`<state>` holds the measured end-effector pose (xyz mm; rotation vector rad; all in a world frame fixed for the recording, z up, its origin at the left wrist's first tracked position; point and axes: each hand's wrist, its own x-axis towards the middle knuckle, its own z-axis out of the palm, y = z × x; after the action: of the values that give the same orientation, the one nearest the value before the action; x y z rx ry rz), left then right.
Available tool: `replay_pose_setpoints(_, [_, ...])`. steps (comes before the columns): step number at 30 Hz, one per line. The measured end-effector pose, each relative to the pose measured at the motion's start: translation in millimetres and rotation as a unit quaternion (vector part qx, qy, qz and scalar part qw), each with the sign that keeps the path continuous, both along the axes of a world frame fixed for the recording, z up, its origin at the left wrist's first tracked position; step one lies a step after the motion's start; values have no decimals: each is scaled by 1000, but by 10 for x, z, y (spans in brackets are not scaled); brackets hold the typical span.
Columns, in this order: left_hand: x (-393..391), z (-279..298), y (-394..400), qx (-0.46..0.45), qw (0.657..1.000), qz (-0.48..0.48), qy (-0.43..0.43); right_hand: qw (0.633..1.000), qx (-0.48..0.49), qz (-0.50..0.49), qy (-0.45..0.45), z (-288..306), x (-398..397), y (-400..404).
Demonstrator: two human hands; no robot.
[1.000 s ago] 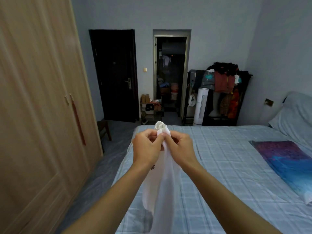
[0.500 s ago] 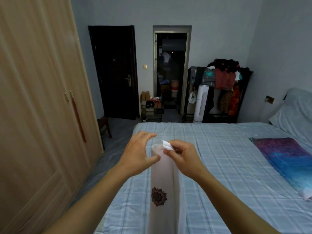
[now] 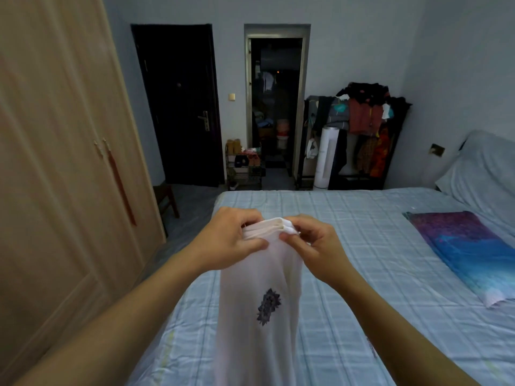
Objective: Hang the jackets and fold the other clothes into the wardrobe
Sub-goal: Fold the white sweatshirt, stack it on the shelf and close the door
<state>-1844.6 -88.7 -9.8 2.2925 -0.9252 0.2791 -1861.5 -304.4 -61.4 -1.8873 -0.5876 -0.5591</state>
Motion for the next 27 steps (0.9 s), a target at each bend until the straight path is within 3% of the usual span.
replay_pose_setpoints(4, [14, 91, -67, 44, 997, -4, -56, 999, 33, -16, -10, -125, -67, -10])
replay_pose_setpoints(12, [-44, 322, -96, 75, 995, -9, -59, 987, 39, -148, 55, -891, -146, 145])
replay_pose_setpoints(23, [-99, 401, 47, 63, 995, 29, -78, 978, 13, -153, 142, -1432, -262, 428])
replay_pose_setpoints(27, [-107, 436, 135, 56, 994, 37, -82, 975, -7, -198, 102, -1582, -214, 399])
